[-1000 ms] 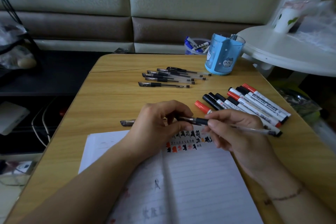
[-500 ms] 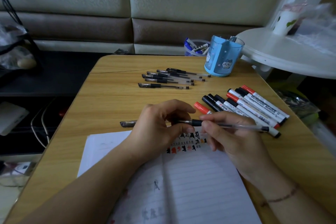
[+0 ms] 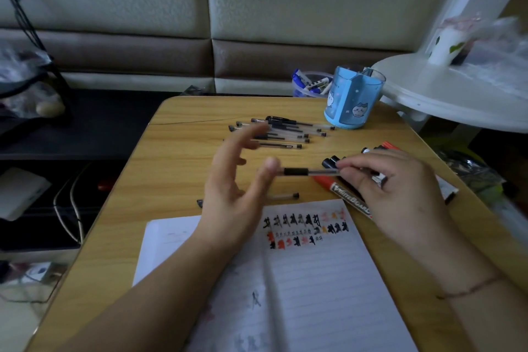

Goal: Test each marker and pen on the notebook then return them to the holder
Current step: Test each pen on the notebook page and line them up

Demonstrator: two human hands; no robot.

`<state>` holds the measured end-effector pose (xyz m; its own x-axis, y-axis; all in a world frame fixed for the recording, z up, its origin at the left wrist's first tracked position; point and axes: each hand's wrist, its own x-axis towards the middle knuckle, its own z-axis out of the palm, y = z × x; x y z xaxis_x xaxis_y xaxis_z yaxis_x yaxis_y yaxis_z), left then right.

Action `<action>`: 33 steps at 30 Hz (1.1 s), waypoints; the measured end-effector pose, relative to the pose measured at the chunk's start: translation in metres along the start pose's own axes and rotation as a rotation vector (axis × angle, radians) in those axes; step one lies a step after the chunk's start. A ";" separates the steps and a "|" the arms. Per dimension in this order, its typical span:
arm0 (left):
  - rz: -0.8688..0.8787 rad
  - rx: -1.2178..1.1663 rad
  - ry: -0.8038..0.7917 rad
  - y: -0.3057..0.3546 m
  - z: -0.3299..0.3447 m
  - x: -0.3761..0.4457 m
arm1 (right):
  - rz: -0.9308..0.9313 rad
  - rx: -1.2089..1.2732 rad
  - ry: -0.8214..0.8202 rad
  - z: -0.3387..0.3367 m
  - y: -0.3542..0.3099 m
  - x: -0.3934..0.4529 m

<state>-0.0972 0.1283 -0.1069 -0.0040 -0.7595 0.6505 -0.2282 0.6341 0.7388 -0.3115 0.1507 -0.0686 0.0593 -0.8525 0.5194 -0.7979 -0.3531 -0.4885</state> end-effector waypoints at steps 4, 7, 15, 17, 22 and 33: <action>-0.023 -0.108 0.205 -0.004 -0.001 0.001 | 0.036 -0.040 -0.087 0.030 -0.013 0.022; -0.023 -0.093 0.248 -0.008 -0.002 0.002 | 0.044 -0.047 -0.194 0.057 -0.025 0.029; -0.060 -0.135 0.396 -0.012 -0.003 0.004 | -0.030 -0.116 -0.396 0.070 -0.035 0.038; -0.088 -0.146 0.436 -0.013 -0.004 0.005 | 0.012 -0.178 -0.288 0.072 -0.029 0.053; -0.133 -0.144 0.446 -0.011 -0.004 0.005 | 0.097 -0.547 -0.272 0.077 -0.006 0.090; -0.024 0.094 0.327 -0.014 -0.006 0.005 | 0.079 -0.415 -0.119 0.063 -0.011 0.076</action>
<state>-0.0879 0.1164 -0.1128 0.3115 -0.6770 0.6668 -0.3138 0.5890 0.7447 -0.2605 0.0649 -0.0680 0.0376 -0.9177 0.3955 -0.9747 -0.1210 -0.1881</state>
